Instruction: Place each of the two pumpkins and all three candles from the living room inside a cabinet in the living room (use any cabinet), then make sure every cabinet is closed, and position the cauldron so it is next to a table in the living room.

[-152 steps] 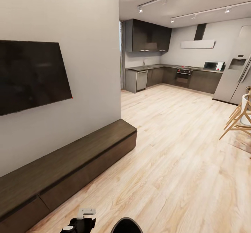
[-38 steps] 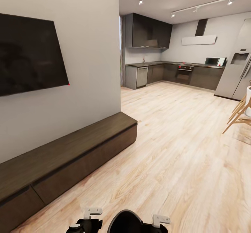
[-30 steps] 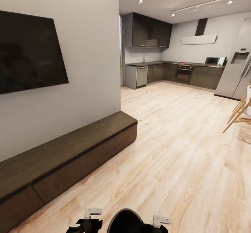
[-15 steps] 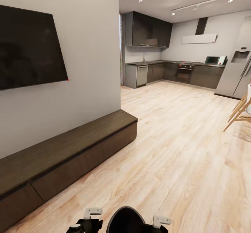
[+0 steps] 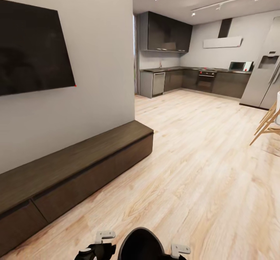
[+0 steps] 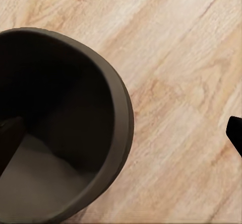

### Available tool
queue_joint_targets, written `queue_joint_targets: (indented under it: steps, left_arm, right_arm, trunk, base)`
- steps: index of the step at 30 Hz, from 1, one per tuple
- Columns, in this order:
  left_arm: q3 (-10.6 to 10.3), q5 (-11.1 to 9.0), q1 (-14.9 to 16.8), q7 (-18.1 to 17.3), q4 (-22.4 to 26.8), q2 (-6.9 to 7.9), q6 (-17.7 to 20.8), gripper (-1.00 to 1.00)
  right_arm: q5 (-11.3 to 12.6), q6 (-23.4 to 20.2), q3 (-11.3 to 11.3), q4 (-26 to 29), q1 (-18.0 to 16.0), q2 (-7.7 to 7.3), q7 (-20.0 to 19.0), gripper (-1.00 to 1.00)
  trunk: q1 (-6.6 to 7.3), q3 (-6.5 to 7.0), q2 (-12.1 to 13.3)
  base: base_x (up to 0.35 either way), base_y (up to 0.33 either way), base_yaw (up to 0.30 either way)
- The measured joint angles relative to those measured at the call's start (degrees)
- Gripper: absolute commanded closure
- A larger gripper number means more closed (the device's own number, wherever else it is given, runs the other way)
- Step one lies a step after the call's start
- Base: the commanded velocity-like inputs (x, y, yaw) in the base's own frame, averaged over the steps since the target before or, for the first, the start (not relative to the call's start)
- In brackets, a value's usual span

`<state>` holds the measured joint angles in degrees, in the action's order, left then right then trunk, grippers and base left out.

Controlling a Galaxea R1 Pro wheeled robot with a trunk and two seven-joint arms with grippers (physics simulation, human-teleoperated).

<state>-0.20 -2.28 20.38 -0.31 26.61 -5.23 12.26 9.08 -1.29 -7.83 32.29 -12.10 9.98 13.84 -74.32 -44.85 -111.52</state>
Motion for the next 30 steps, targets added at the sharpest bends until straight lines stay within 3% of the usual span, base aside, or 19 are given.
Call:
queue_joint_targets:
  steps: [5,17,24,30]
  left_arm:
    - [0.0,-1.4,0.0,0.1,0.2,-0.11,-0.3,-1.00]
    - [-0.3,-1.5,0.0,0.0,-0.3,-0.74,-0.4,-1.00]
    - [-0.4,-1.5,0.0,-0.2,-0.2,-1.05,-0.5,-1.00]
    - [-0.4,-1.5,0.0,-0.2,-0.3,-1.13,-0.5,-1.00]
  right_arm:
    - [0.1,2.0,-0.1,-2.6,0.0,0.02,0.1,-1.00]
    - [0.1,2.9,0.2,-3.3,0.0,0.00,0.1,-1.00]
    - [0.1,3.0,0.2,-3.3,0.0,0.00,0.1,-1.00]
    - [0.1,3.0,0.2,-3.3,0.0,0.00,0.1,-1.00]
  trunk:
    - [-1.10,-0.90,-2.0]
    - [-3.74,-3.05,-6.8]
    - [-3.74,-3.06,-6.8]
    - [-5.05,-4.13,-9.2]
  base:
    - [0.000,0.000,0.000]
    - [0.000,0.000,0.000]
    - [0.000,0.000,0.000]
    - [0.000,0.000,0.000]
